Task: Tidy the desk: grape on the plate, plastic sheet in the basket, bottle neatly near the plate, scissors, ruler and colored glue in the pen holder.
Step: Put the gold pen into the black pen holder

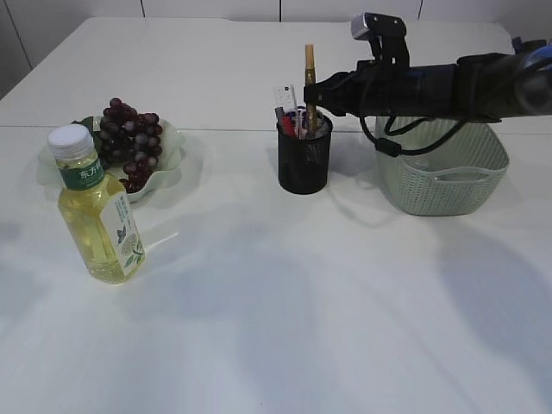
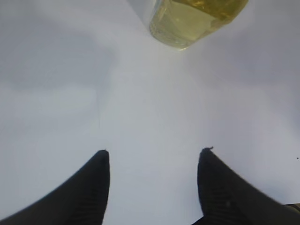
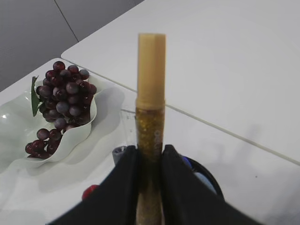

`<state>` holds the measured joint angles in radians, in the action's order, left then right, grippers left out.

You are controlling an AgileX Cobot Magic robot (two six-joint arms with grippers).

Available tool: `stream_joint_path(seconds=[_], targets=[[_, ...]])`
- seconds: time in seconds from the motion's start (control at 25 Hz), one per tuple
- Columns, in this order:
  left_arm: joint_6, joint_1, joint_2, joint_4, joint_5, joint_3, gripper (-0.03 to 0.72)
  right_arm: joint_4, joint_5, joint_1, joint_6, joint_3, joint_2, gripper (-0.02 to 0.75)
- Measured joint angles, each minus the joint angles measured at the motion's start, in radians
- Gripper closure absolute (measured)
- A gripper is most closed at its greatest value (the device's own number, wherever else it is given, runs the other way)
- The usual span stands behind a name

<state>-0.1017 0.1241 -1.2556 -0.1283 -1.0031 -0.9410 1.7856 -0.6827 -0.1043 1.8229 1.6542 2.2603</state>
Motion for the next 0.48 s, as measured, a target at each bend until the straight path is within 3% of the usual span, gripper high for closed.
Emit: stream_joint_path(seconds=[0.28, 0.48], targets=[[0.000, 0.000, 0.000, 0.000, 0.000, 0.000, 0.253, 0.000, -0.042, 0.000, 0.000, 0.000, 0.014, 0.352], [0.000, 0.000, 0.000, -0.002, 0.000, 0.000, 0.253, 0.000, -0.053, 0.000, -0.033, 0.000, 0.009, 0.316]])
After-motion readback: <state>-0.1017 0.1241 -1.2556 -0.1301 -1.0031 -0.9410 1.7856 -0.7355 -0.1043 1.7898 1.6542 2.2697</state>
